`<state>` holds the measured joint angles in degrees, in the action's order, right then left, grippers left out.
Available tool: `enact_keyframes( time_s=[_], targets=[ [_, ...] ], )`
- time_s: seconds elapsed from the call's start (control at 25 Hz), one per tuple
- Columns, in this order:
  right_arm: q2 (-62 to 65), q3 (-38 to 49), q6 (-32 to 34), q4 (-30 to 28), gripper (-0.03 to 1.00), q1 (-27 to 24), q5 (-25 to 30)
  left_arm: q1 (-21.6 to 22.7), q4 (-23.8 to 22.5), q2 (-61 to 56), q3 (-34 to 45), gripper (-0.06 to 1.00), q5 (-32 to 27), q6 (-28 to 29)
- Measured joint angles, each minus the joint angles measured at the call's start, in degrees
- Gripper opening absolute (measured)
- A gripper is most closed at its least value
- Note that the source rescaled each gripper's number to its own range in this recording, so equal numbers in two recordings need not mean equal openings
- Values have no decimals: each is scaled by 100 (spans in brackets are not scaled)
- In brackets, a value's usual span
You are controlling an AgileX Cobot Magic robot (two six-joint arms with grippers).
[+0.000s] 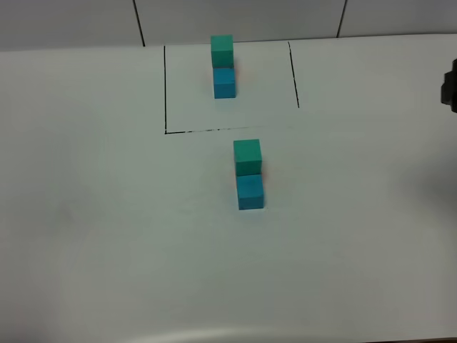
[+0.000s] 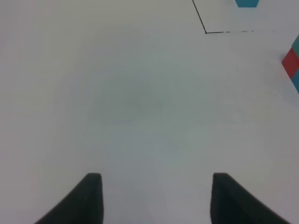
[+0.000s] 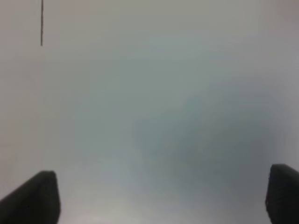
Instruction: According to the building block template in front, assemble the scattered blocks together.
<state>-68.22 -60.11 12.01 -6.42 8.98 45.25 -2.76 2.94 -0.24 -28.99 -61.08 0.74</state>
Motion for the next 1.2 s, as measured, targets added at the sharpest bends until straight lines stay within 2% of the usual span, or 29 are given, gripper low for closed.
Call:
enact_keyframes(
  time_s=[0.2,0.44,0.92,1.2],
  targets=[
    [1020,564,-2,-48,87,0,9,0,0,0,0,16,0,0],
    [2346,1426,-88,-48,88,0,141,0,0,0,0,16,0,0],
    [5151,2631,-146,-8,88,0,1388,0,0,0,0,16,0,-5],
    [6670,3121,-567,194,86,0,1605,0,0,0,0,16,-4,-5]
  ],
)
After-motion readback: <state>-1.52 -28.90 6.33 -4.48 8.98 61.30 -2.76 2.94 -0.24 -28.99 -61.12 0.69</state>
